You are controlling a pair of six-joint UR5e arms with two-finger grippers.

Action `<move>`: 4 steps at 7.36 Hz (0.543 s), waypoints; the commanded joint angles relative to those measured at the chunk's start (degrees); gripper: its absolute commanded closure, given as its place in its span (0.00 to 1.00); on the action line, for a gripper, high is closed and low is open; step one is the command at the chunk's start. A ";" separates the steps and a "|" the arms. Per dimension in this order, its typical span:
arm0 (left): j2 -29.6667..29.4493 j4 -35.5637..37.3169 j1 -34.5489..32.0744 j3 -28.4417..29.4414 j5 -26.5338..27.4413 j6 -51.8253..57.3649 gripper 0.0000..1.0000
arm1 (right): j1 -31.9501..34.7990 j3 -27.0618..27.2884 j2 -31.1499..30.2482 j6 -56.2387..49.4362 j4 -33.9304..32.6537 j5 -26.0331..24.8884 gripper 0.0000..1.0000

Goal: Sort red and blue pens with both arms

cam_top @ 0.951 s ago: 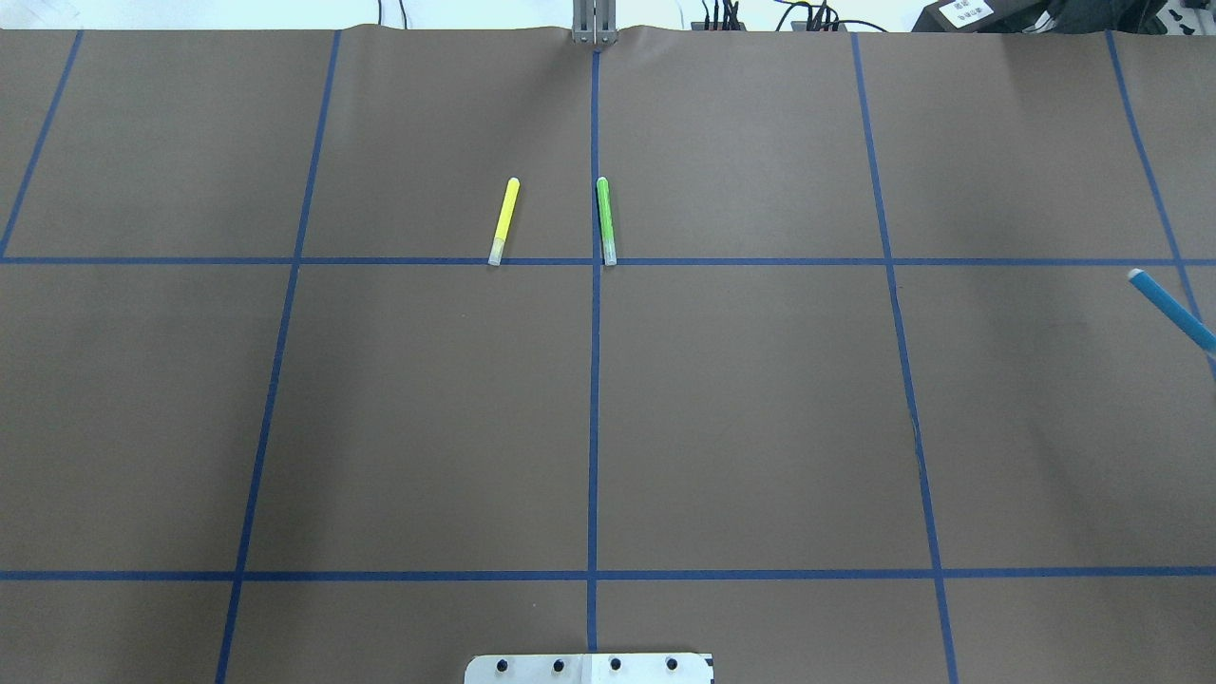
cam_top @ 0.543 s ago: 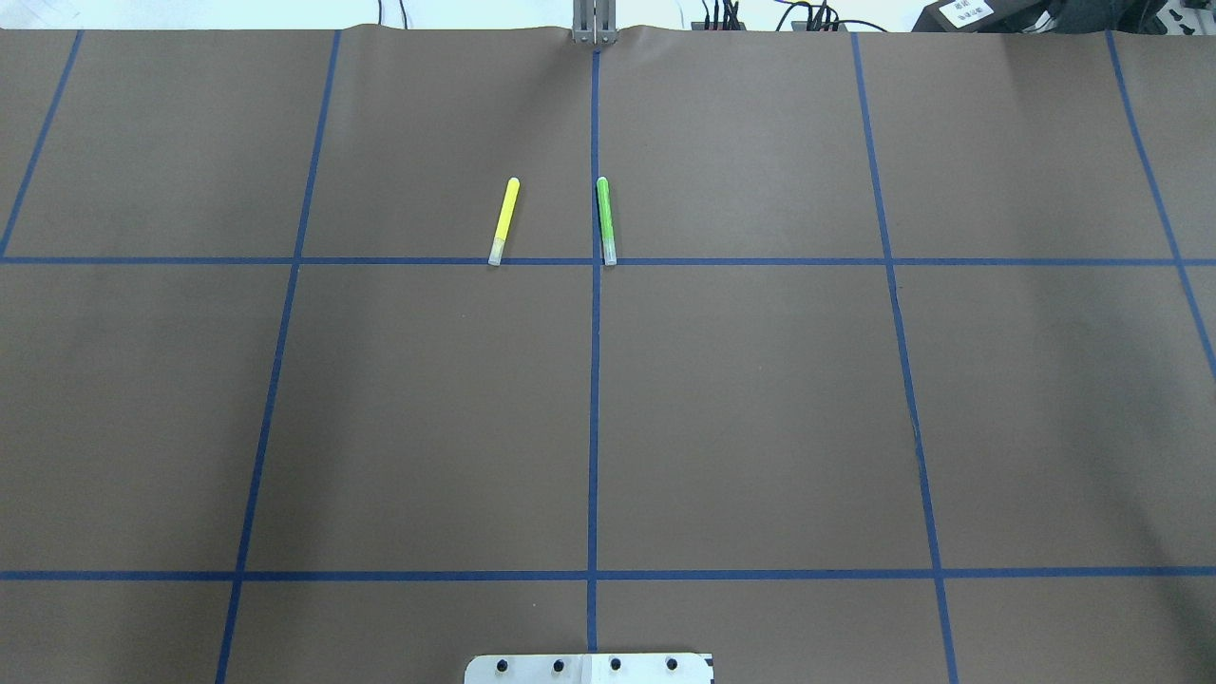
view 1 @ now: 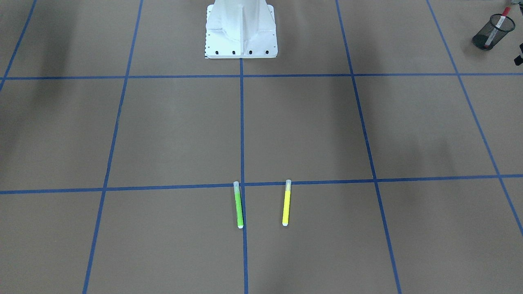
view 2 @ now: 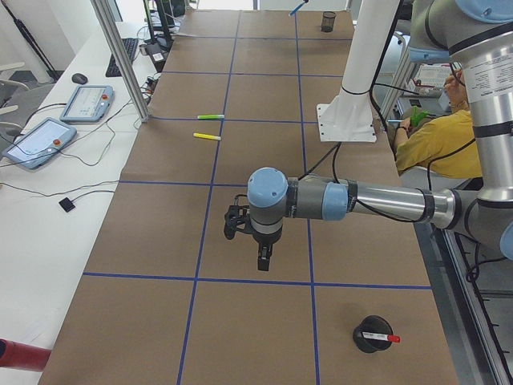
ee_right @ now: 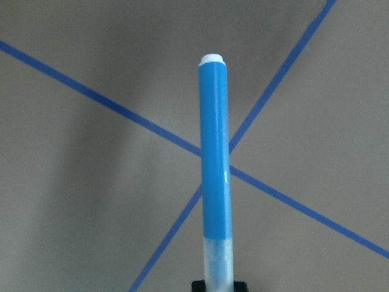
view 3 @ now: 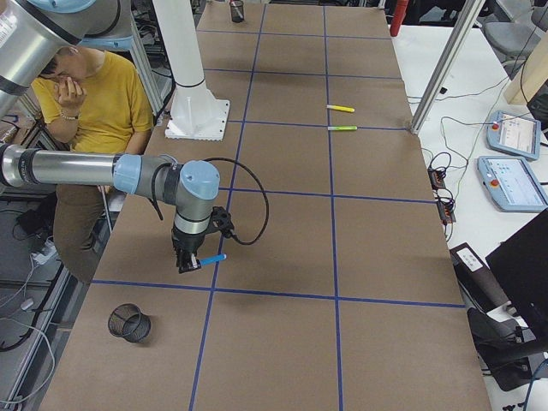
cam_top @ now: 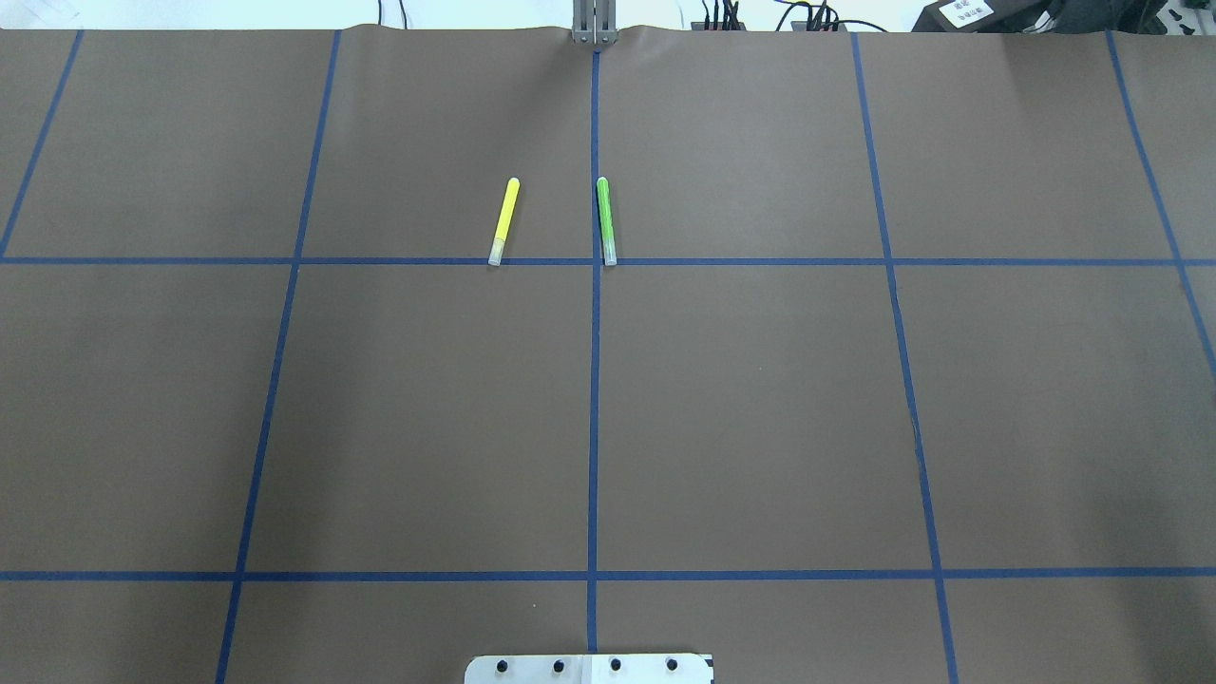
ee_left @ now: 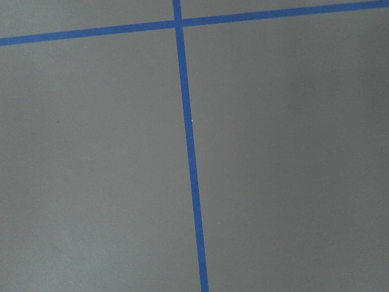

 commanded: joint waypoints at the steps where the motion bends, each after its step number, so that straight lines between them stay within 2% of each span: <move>1: 0.01 0.00 0.00 -0.09 0.00 0.00 0.00 | 10.19 2.80 0.29 -15.99 -14.97 -10.40 1.00; 3: 0.44 -0.09 0.00 -0.44 0.00 0.09 0.00 | 14.97 2.47 -0.67 -19.39 -20.73 -18.68 1.00; 4: 0.62 -0.17 0.00 -0.53 -0.09 0.09 0.00 | 16.03 2.12 -2.68 -20.00 -22.32 -20.37 1.00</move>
